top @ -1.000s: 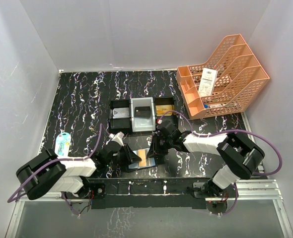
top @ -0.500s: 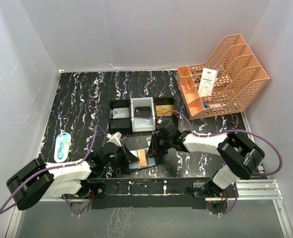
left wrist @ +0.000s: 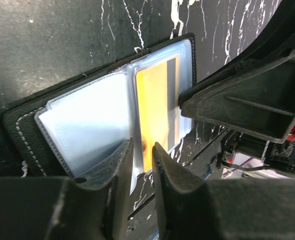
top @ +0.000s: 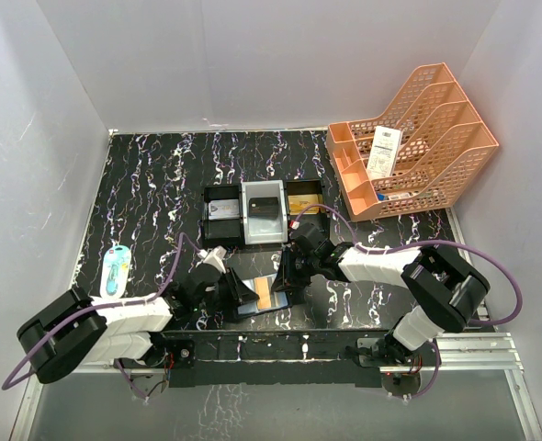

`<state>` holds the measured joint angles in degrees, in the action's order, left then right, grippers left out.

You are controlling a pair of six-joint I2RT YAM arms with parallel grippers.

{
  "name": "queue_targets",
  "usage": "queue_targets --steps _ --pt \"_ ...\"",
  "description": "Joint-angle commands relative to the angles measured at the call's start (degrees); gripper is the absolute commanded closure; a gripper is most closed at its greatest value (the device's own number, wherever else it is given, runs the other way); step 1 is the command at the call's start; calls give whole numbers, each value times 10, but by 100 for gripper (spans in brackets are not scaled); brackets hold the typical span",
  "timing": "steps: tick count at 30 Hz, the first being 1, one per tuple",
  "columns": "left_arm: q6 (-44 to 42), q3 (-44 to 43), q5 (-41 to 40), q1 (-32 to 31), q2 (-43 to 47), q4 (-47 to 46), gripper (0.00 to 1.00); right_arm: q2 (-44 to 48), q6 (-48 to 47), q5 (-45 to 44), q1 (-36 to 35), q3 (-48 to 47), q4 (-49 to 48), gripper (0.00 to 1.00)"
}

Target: Take the credit cards out of the card holder

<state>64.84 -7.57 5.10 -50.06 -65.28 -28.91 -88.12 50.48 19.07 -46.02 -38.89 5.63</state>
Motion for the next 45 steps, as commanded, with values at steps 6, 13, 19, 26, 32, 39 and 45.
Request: queue_targets --steps 6,13,19,26,32,39,45 --pt "13 -7 12 -2 -43 -60 78 -3 -6 -3 -2 2 -5 84" --pt "24 3 29 -2 -53 -117 91 -3 -2 2 -2 8 -13 86" --pt "25 6 50 -2 -45 -156 79 -3 1 10 -2 13 -23 86" --pt "15 0 62 -2 -60 -173 91 3 1 31 -2 18 -40 86" --pt "-13 -27 52 -1 -57 -86 100 19 -10 22 -2 10 -22 82" --pt "-26 -20 25 -2 -4 -23 100 26 -13 -14 -2 -7 21 75" --pt "-37 -22 19 -1 21 10 100 25 -33 -5 -2 -13 20 80"
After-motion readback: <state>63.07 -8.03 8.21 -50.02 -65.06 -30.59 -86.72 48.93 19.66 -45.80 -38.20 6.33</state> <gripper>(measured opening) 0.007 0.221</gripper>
